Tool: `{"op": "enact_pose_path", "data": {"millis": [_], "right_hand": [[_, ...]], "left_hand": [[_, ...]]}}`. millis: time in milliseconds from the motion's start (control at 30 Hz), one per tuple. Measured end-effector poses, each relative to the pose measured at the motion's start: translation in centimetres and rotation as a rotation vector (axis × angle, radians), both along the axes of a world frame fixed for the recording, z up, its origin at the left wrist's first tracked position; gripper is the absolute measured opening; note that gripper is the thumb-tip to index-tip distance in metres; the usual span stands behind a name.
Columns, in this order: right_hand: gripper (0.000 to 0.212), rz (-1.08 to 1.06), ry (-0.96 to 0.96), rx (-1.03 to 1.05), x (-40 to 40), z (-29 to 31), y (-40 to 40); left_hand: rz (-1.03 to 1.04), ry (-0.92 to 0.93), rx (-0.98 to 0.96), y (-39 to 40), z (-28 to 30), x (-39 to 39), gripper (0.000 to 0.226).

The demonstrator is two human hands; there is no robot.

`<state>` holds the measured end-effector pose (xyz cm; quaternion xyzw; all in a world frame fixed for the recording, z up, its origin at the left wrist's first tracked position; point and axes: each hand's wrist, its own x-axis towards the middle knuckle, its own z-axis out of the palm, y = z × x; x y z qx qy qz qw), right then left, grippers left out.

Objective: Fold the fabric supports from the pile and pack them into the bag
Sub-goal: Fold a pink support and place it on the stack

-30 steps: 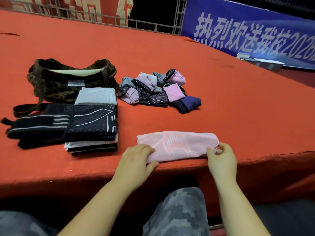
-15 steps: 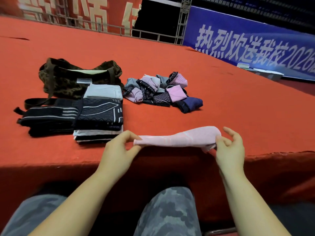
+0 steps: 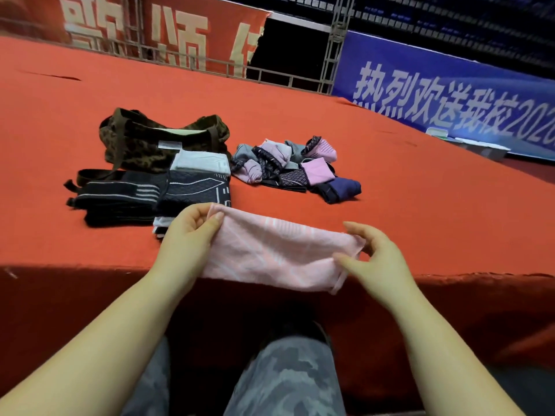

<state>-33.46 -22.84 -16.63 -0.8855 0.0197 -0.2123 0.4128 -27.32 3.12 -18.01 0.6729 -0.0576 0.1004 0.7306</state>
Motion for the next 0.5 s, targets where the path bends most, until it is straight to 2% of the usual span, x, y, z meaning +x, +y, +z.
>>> {"op": "enact_pose_path", "data": {"millis": [67,100,267,367,400,500], "right_hand": [[0.055,-0.031,0.003,-0.242,-0.2,-0.5,0.2],[0.055,-0.056,-0.002,-0.268,-0.2,-0.5,0.5],[0.043,-0.080,0.010,-0.150,-0.3,0.5,0.7],[0.034,-0.050,0.019,-0.186,0.0,1.2,-0.2],[0.034,-0.037,0.031,-0.138,0.3,1.3,-0.7],[0.038,-0.013,0.098,0.183,1.4,1.4,-1.8]], "left_hand": [[0.002,-0.007,0.002,0.1,0.1,-0.2,0.011],[0.016,-0.017,0.004,0.2,0.2,-0.3,0.011],[0.168,-0.041,0.079,1.0,0.5,-0.3,0.013],[0.189,-0.055,0.161,1.3,0.9,-0.3,0.013],[0.192,-0.065,0.209,1.2,1.0,-0.4,0.013],[0.202,-0.102,0.373,0.4,1.3,-0.7,0.021]]}}
